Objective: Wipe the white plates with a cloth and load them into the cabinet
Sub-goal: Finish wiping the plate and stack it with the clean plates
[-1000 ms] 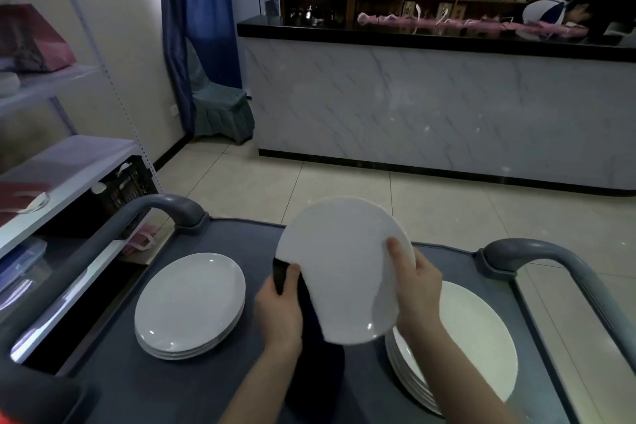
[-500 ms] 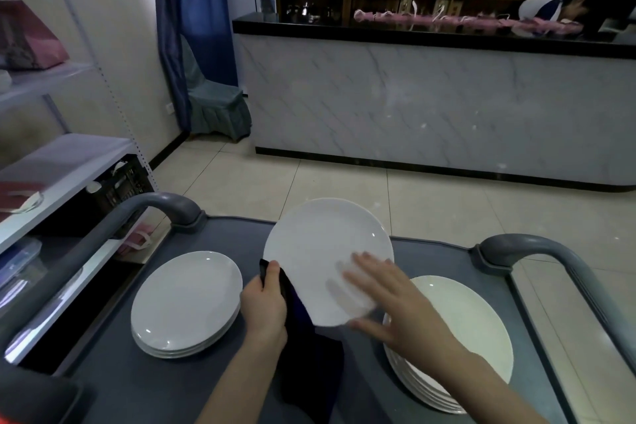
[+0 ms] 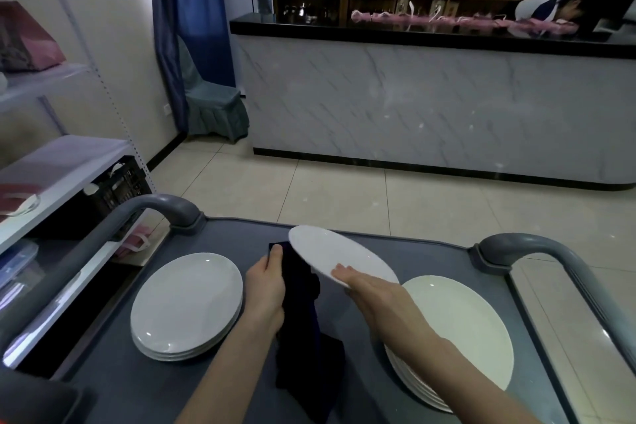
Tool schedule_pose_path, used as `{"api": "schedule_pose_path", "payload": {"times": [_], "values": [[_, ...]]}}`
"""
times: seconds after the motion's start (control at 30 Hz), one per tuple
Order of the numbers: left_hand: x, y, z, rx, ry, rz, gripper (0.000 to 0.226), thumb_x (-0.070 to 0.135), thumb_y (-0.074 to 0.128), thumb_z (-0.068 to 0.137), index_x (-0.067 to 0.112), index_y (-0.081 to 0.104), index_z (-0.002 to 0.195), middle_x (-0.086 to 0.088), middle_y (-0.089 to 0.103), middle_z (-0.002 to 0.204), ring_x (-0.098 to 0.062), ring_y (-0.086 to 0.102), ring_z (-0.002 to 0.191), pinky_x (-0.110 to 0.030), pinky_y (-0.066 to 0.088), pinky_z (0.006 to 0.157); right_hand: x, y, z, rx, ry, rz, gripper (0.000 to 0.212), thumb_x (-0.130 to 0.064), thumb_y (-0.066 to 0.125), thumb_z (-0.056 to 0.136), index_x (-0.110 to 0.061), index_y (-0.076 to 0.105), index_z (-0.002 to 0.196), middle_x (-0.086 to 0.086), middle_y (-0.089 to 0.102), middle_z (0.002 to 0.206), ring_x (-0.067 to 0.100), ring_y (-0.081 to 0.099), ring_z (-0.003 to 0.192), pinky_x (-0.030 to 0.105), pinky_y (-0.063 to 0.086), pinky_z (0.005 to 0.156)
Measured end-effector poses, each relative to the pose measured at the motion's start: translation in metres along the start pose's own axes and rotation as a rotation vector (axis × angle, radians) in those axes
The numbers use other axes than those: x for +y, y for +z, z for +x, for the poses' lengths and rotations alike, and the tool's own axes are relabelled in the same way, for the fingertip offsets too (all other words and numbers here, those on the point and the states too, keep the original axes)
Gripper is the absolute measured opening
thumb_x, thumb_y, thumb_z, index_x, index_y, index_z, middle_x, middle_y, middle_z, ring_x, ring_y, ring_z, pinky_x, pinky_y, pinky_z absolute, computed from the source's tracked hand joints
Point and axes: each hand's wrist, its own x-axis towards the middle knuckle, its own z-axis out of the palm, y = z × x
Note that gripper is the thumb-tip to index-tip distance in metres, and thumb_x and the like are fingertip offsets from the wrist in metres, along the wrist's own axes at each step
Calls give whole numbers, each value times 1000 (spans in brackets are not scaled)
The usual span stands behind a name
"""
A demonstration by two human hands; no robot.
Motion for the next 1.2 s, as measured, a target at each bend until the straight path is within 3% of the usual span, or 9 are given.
{"api": "schedule_pose_path", "payload": {"times": [0.17, 0.27, 0.33, 0.43, 0.53, 0.63, 0.77, 1.1, 1.2], "values": [[2, 9, 3, 80, 13, -94, 28, 35, 53, 100, 17, 62, 80, -3, 64, 87, -22, 59, 87, -35, 51, 79, 4, -4, 0, 127, 386, 349, 20, -17, 58, 98, -26, 67, 113, 3, 73, 88, 23, 65, 81, 26, 47, 74], [2, 28, 1, 159, 107, -136, 29, 32, 60, 96, 15, 65, 74, -1, 62, 77, -17, 55, 78, -27, 47, 67, 4, -5, -5, 264, 514, 640, 17, -16, 59, 97, -28, 70, 95, -2, 72, 83, 14, 63, 78, 19, 46, 67], [-2, 42, -6, 126, 184, -125, 20, 29, 62, 95, 12, 73, 90, 1, 71, 87, -13, 61, 81, -19, 49, 68, 0, -3, -8, 319, 561, 854, 17, -16, 59, 98, -25, 73, 97, 0, 74, 90, 15, 67, 83, 25, 51, 70], [-21, 55, -24, -71, 334, 92, 23, 34, 60, 96, 25, 73, 111, 15, 74, 97, -7, 67, 93, -17, 52, 76, -7, -3, -7, 376, 602, 1074, 15, -17, 58, 97, -19, 73, 101, 11, 74, 96, 22, 69, 89, 35, 54, 74], [-39, 49, -39, -386, 598, 515, 40, 47, 44, 100, 52, 41, 139, 26, 54, 136, 7, 48, 124, -23, 40, 105, -5, -10, -2, 456, 682, 1275, 18, -16, 60, 95, -12, 74, 105, 16, 74, 103, 30, 71, 97, 39, 57, 76], [-42, 35, -39, -609, 845, 759, 50, 38, 30, 102, 42, 15, 151, 24, 20, 158, 6, 16, 145, -36, 18, 122, 1, -20, -3, 508, 723, 1381, 27, -22, 65, 86, -8, 72, 107, 17, 73, 106, 30, 71, 98, 34, 57, 72], [-43, 22, -43, -738, 996, 848, 52, 33, 28, 102, 30, 20, 154, 19, 16, 161, -1, 13, 148, -44, 22, 120, 6, -26, -3, 537, 751, 1435, 37, -25, 64, 82, -4, 69, 112, 20, 71, 111, 33, 69, 103, 44, 55, 85], [-19, 27, 0, -646, 831, 896, 66, 60, 20, 95, 35, 1, 153, 22, -5, 161, 8, -8, 146, -38, 9, 124, -2, -30, -4, 465, 686, 1499, 31, -18, 61, 89, -3, 69, 115, 19, 71, 112, 26, 70, 96, 34, 58, 72], [-38, 12, -8, -642, 796, 815, 66, 57, 25, 97, 33, 1, 155, 24, -5, 161, 1, -6, 149, -36, 8, 124, 3, -39, 1, 512, 674, 1482, 34, -20, 63, 85, -3, 69, 115, 18, 71, 114, 26, 69, 99, 40, 56, 82]]}}
